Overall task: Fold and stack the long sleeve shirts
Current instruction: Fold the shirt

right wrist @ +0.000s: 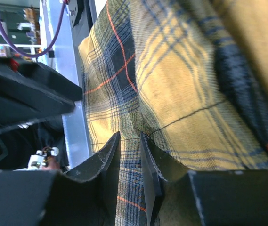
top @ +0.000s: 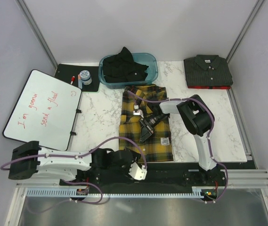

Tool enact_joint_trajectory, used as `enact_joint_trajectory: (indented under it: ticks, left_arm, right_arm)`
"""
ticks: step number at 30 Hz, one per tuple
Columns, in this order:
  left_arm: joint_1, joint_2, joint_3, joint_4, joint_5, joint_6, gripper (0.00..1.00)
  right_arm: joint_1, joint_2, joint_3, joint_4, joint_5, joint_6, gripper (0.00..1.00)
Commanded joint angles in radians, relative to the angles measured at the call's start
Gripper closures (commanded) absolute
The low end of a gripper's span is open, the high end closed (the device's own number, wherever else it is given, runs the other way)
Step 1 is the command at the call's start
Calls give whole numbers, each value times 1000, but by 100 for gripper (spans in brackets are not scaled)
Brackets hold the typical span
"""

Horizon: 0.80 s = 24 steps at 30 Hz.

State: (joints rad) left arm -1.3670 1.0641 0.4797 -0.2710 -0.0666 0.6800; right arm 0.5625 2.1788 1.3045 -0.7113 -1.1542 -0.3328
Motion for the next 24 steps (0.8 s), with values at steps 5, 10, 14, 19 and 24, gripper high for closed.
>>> enact_joint_trajectory:
  ticks: [5, 10, 14, 19, 24]
  left_arm:
    - [-176, 181, 37, 266, -208, -8, 29]
    - [-196, 307, 65, 325, -262, -7, 36]
    - [-195, 369, 68, 368, -309, 27, 49]
    - [-207, 341, 126, 232, -266, -49, 73]
    - [-213, 274, 198, 64, -158, -126, 91]
  right_arm:
    - [-33, 62, 10, -4, 82, -95, 68]
    - [-39, 59, 10, -5, 74, -100, 68]
    - [-39, 58, 12, -22, 70, -115, 68]
    - [-24, 16, -28, -40, 44, -130, 68]
    - [-3, -36, -51, -66, 21, -138, 61]
